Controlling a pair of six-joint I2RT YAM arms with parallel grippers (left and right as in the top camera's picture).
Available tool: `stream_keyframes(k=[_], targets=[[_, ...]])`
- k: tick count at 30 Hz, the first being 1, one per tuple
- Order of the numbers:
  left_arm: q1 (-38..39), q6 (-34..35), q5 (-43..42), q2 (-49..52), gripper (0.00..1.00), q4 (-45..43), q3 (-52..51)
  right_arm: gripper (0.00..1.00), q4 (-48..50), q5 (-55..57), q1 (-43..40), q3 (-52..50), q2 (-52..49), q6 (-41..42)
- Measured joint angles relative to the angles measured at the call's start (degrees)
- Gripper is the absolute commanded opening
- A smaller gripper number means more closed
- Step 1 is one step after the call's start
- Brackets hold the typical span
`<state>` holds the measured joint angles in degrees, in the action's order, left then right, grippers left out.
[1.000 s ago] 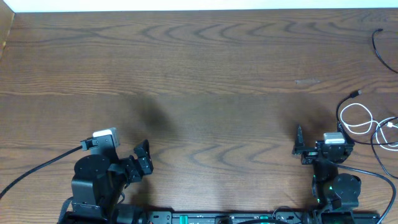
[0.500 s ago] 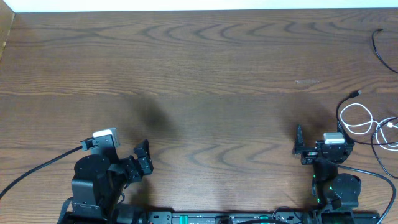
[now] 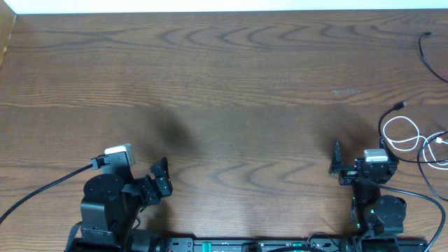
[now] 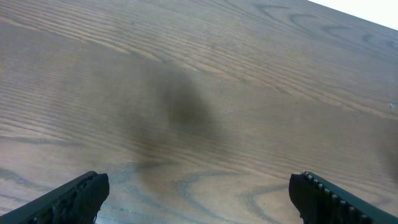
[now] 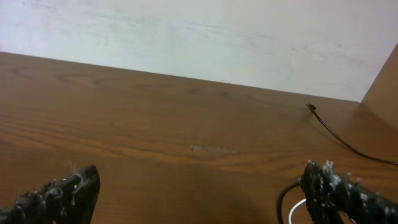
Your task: Untangle cables
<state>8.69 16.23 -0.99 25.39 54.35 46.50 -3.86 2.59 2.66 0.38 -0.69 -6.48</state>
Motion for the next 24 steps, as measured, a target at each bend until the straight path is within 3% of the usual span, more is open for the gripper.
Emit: stream_keyframes(k=[15, 24], targets=[[-0.1, -1.3, 0.7, -2.0, 0.98, 0.2, -0.7, 0.99, 0.0, 0.0, 0.0, 0.0, 0.0, 0.0], [-7.1, -2.8, 1.1, -17.7, 0.98, -12.5, -17.7, 0.99, 0.0, 0.0, 0.0, 0.0, 0.0, 0.0]])
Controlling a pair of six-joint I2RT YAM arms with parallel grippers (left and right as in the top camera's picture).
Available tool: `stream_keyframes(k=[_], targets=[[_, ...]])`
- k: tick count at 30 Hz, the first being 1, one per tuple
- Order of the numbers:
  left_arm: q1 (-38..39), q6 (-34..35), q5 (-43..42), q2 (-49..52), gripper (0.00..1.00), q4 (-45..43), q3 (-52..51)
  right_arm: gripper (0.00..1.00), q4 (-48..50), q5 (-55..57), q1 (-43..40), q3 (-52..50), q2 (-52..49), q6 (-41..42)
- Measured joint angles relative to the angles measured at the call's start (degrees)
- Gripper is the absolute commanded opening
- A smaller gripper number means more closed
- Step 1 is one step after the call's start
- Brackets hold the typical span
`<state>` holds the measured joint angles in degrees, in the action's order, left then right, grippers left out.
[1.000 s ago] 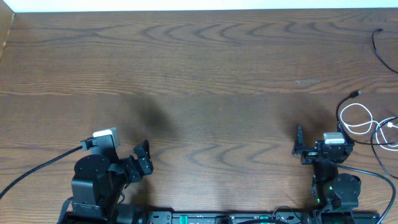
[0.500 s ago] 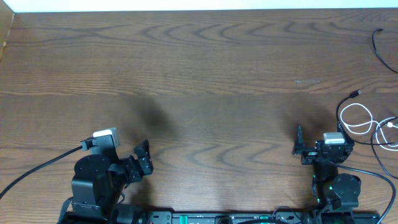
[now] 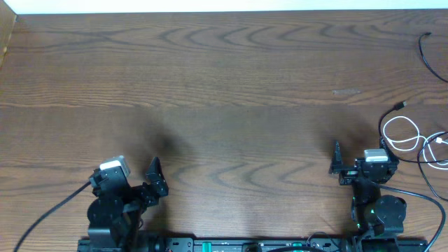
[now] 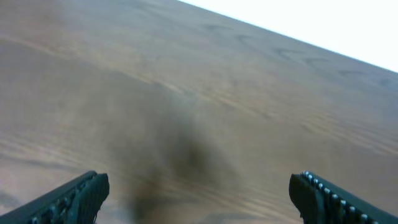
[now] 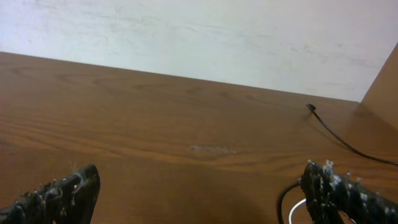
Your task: Untangle cables
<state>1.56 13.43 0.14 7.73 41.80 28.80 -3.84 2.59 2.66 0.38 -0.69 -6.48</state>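
Note:
The tangle of cables lies at the table's right edge: a white cable [image 3: 402,133] in a loop and black cables [image 3: 428,155] woven through it. A separate black cable [image 3: 428,50] trails off at the far right; it also shows as a black cable [image 5: 336,135] in the right wrist view. My right gripper [image 3: 364,162] stands open just left of the tangle, with the white loop [image 5: 296,211] beside its right fingertip [image 5: 329,186]. My left gripper [image 3: 155,178] is open at the front left, far from the cables, over bare wood [image 4: 199,124].
The wooden table [image 3: 224,77] stretches across the whole view. A pale wall [image 5: 199,37] rises behind its far edge, and a wooden side panel [image 5: 382,87] stands at the right. The arm bases sit along the front edge.
My left arm has drawn back toward the front edge, and its gripper now sits lower and nearer the base. Its camera looks further across the table. The right arm and the cables have not moved.

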Motion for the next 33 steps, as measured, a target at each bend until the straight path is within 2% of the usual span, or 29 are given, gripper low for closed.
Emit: stream_keyframes(k=[5, 10, 18, 22, 27, 33], targets=[[-2.3, 0.0, 0.0, -6.7, 0.98, -9.3, -8.4, 0.99, 0.0, 0.0, 0.0, 0.0, 0.0, 0.0], [-2.9, -0.1, 0.0, -7.1, 0.98, -20.9, -14.4, 0.99, 0.0, 0.0, 0.0, 0.0, 0.0, 0.0], [-3.0, -0.8, 0.0, -7.2, 0.98, -48.1, -27.7, 0.99, 0.0, 0.0, 0.0, 0.0, 0.0, 0.0], [-3.0, -4.8, 0.0, -7.2, 0.98, -49.6, -28.4, 0.99, 0.0, 0.0, 0.0, 0.0, 0.0, 0.0], [-3.1, -9.0, -0.8, -7.1, 0.98, -40.9, -28.2, 0.99, 0.0, 0.0, 0.0, 0.0, 0.0, 0.0], [-3.1, -13.3, -1.8, -7.1, 0.98, -40.5, -27.9, 0.99, 0.0, 0.0, 0.0, 0.0, 0.0, 0.0]])
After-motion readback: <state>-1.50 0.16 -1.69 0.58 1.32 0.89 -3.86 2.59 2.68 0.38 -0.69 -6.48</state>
